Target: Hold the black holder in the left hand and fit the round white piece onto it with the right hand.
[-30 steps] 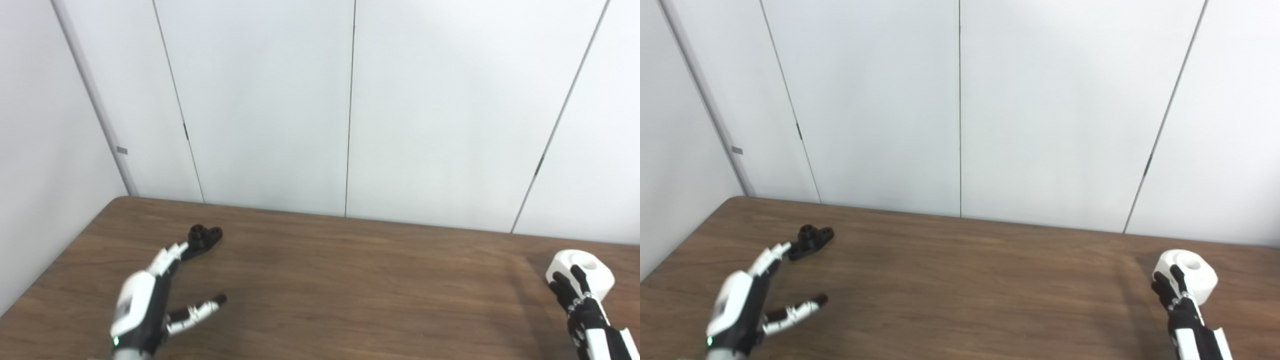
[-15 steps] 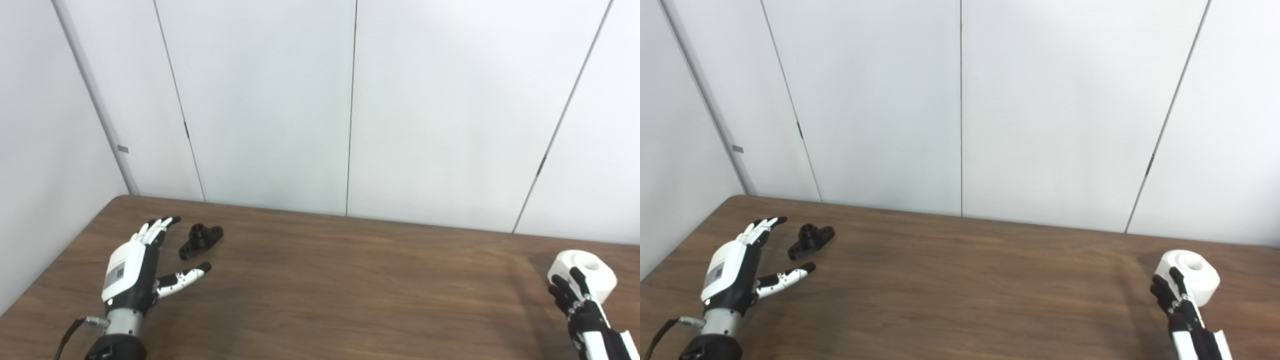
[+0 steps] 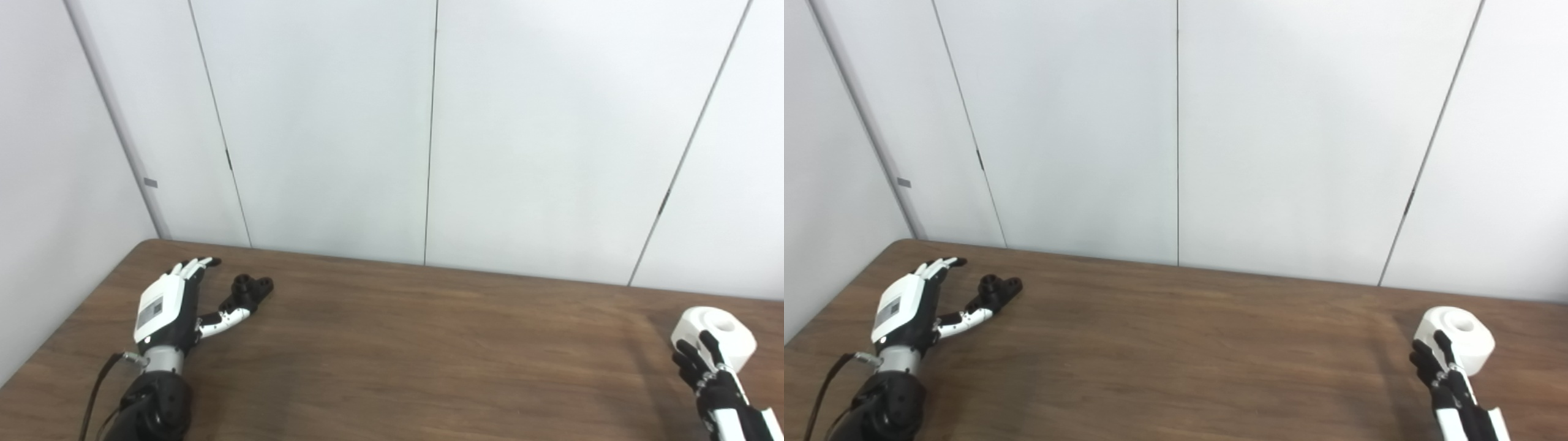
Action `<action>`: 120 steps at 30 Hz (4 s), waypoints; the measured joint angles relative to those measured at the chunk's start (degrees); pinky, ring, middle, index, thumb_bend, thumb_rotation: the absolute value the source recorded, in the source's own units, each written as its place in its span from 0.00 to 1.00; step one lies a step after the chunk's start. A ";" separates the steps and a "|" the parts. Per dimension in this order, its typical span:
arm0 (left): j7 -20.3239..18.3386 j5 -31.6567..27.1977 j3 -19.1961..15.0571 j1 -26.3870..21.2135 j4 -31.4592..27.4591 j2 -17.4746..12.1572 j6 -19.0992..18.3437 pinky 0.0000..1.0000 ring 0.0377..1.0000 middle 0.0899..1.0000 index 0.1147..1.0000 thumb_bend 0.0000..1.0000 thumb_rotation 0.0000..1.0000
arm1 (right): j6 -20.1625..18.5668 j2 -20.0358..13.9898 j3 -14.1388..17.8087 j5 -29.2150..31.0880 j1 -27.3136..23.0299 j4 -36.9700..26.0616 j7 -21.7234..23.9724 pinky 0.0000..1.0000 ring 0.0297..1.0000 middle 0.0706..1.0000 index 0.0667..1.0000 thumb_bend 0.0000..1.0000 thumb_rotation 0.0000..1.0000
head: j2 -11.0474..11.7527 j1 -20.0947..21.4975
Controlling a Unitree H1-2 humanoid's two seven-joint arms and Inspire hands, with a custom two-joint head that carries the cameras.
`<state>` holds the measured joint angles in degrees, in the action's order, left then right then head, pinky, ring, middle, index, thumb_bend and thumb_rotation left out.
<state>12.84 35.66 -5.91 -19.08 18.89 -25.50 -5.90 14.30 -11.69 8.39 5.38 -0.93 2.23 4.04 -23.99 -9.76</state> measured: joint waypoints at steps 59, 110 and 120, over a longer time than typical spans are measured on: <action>-1.59 0.31 10.42 -7.90 7.26 -1.89 -17.93 0.85 0.90 0.79 0.42 0.52 0.06 | -2.95 1.40 0.27 -0.85 2.48 -3.43 -0.04 0.90 0.89 0.90 0.97 0.61 0.91 | -1.50 0.79; -22.19 -7.19 13.54 15.46 -37.82 3.33 -19.93 0.84 0.87 0.77 0.42 0.51 0.05 | -6.60 2.72 -1.52 -5.66 4.60 -7.14 -1.53 0.93 0.89 0.89 0.97 0.61 0.97 | -10.54 7.55; -22.78 -6.72 19.16 19.23 -39.94 5.16 -12.87 0.84 0.89 0.77 0.42 0.51 0.05 | -11.51 4.64 -2.44 -5.59 5.87 -10.15 -2.05 0.93 0.90 0.91 0.99 0.58 0.96 | -14.68 9.49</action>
<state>-9.94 28.94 13.24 0.16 -21.05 -20.34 -18.77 2.79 -7.05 5.95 -0.21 4.95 -7.92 1.99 -38.67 -0.26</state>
